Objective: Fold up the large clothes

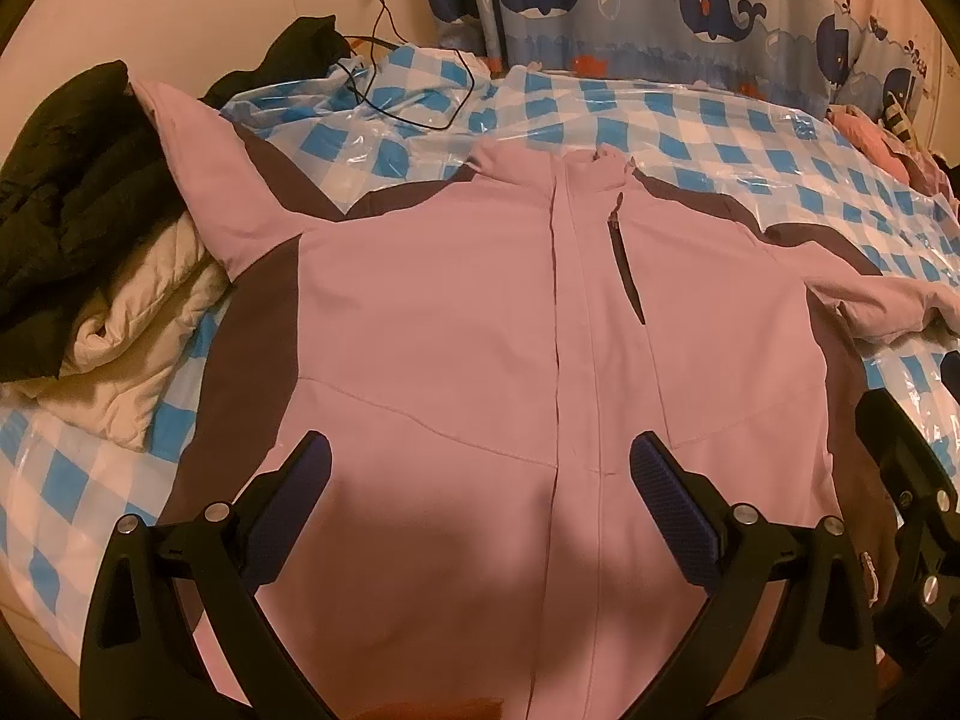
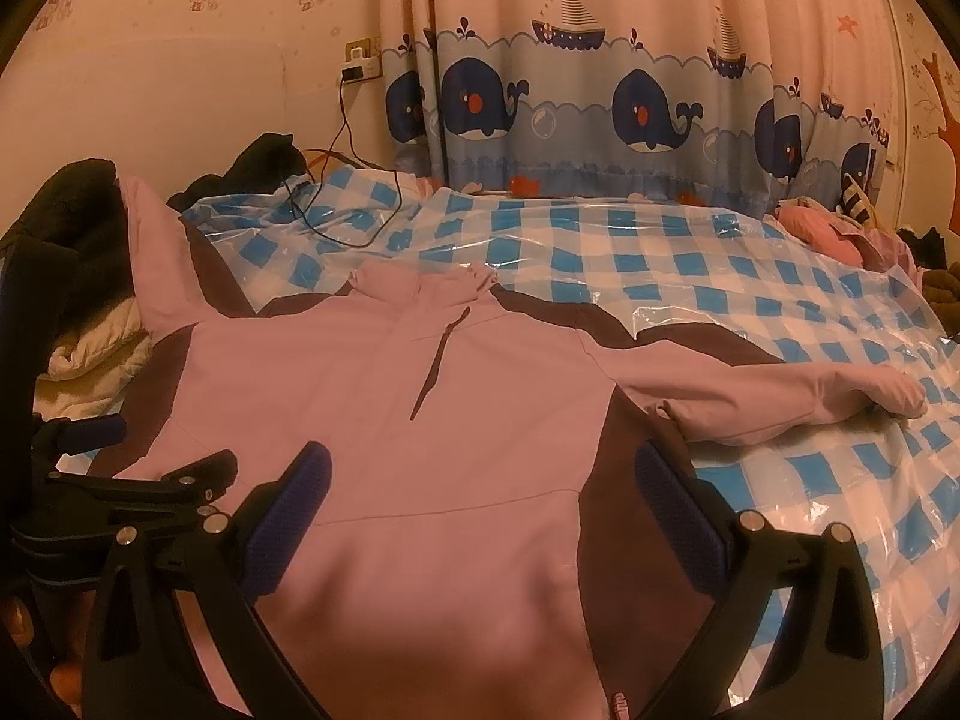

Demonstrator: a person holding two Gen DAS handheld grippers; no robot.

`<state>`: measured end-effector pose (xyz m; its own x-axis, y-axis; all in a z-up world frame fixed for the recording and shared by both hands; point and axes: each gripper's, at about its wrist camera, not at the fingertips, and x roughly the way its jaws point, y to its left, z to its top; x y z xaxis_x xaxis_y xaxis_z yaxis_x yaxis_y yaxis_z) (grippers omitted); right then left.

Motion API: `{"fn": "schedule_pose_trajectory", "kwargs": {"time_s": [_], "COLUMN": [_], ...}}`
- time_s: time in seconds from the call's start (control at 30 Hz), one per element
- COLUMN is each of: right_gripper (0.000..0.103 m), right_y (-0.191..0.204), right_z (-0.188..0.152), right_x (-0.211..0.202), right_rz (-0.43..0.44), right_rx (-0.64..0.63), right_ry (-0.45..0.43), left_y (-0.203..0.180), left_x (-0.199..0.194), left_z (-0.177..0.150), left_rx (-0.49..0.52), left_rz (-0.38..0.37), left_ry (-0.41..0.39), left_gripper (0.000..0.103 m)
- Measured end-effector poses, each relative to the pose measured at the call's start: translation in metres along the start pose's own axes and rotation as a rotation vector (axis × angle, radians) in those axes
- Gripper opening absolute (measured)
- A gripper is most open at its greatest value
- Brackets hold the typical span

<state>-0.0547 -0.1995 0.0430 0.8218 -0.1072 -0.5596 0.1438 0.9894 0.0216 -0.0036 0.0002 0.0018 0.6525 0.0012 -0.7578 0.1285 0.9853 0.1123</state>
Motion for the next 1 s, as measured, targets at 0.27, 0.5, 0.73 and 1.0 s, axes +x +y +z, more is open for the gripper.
{"fn": "schedule_pose_trajectory", "kwargs": {"time_s": [0.27,0.5,0.73,1.0], "right_gripper": [0.097,0.097,0.097,0.097], "right_y": [-0.0007,-0.0003,-0.0012,-0.0010], "right_z": [0.0000,-0.0002,-0.0005,-0.0024], "right_x": [-0.0003,-0.0001,-0.0001,0.0018], "right_rz": [0.001,0.000,0.002,0.002], "right_rx": [0.001,0.000,0.004,0.025], "right_ry": [0.001,-0.001,0.001,0.004], "left_y": [0.0009,0.0008,0.0014,0.0015], "left_x": [-0.0012,-0.0011,-0.0006,-0.0015], "left_z": [0.0013,0.0014,0.0006,0.0007], "left_rx": [0.000,0.000,0.000,0.006], "left_rz": [-0.003,-0.002,-0.003,-0.015], "left_ry": [0.001,0.001,0.001,0.007], "left_gripper": [0.096,0.096,0.096,0.096]}}
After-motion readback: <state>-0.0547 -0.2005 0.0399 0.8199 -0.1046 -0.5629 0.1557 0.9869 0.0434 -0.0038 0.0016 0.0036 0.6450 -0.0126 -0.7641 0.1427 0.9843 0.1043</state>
